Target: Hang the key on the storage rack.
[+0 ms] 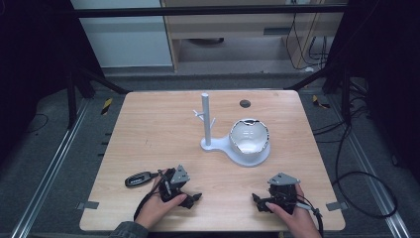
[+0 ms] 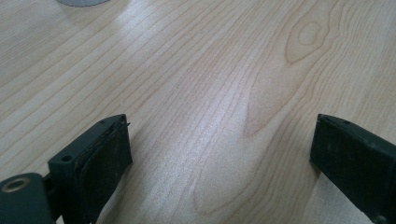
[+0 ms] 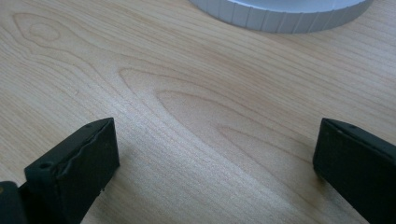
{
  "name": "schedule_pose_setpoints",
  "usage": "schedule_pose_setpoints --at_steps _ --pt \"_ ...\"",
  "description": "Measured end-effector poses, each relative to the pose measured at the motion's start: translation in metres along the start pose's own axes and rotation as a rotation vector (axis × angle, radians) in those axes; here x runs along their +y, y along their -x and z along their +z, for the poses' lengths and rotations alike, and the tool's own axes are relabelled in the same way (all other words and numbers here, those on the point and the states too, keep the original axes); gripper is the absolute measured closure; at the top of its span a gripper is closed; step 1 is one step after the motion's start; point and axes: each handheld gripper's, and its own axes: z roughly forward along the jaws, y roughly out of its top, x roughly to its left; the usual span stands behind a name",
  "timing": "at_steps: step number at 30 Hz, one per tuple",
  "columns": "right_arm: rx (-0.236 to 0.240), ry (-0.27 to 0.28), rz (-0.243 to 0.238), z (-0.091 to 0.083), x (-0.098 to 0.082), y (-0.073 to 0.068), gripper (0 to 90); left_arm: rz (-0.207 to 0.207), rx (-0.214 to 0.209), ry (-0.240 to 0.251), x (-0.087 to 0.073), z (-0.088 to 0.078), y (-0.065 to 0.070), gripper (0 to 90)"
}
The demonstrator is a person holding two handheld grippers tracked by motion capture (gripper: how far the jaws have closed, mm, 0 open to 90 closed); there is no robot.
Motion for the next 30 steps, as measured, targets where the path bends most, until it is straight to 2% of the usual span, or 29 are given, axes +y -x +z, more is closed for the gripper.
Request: schedule_pose_setpoints --at_steps 6,7,10,15,19,25,28,30 --pt "-0.001 0.000 0.000 0.000 0.000 0.000 0.6 0.012 -0.012 -0.001 -0.001 -0.001 -0.002 3.4" --pt "-0.001 0.000 0.000 0.000 0.000 0.000 0.6 0.028 -0.017 -0.002 -0.002 -0.003 -0.002 2.6" --pt "-0.001 0.000 0.001 0.000 0.000 0.000 0.6 0.033 0.017 -0.004 -0.003 -0.005 -0.004 2.7" --pt "-0.001 0.000 0.001 0.000 0.000 0.000 0.6 0.048 0.030 -0.007 -0.003 -0.010 -0.005 3.6" --pt "-0.001 0.000 0.000 0.000 0.000 0.000 0.6 0.064 0.075 -0.002 -0.002 -0.017 -0.008 3.9" --pt "0.000 0.000 0.000 0.000 0.000 0.000 0.6 0.022 0.074 0.011 -0.004 -0.031 -0.017 3.9" --pt "0.000 0.000 0.001 0.000 0.000 0.000 0.6 -0.014 0.038 0.045 -0.003 -0.042 -0.021 3.9" --pt "0.000 0.000 0.000 0.000 0.000 0.000 0.6 -0.020 0.028 0.061 -0.002 -0.048 -0.024 3.7"
